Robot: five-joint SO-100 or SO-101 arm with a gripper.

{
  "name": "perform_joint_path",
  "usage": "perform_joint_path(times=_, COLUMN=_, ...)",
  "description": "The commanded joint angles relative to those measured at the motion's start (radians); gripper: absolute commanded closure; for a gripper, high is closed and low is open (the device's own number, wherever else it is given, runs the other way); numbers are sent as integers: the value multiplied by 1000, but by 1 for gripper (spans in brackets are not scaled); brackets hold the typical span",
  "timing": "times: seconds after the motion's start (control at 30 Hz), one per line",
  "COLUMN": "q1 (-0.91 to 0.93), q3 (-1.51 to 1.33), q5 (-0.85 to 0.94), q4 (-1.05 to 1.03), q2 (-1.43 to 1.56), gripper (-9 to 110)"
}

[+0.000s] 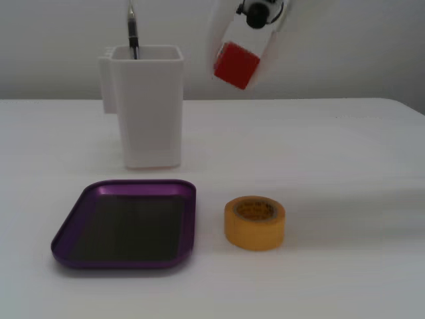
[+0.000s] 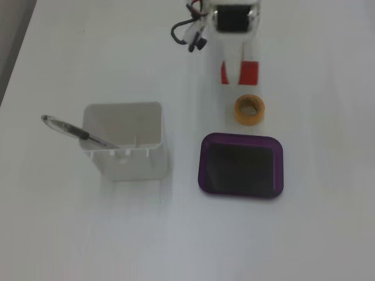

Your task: Pick up the red cube and place it in the box.

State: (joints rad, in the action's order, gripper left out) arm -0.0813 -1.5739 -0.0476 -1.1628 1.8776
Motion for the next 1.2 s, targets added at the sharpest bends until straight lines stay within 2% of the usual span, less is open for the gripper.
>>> perform_joint_path(times=0.0, q1=-55, q3=37, q5=87, q4=114, q2=61, gripper=102)
perform_joint_path(times=0.17, q1=-83, q3=41, q5=137, q4=238, q2=-46, gripper=102)
perform_joint_path(times=0.57, q1=17, q3=55, q5=155, q4=423, q2=-422, gripper=102)
perform_joint_path(times=1.0, q1=43, q3=55, q5=183, q4=483, q2=-472, gripper=102)
perform_joint_path(times=1.17, q1=69, q3=55, q5=178, q4=502, q2=-483, gripper=96)
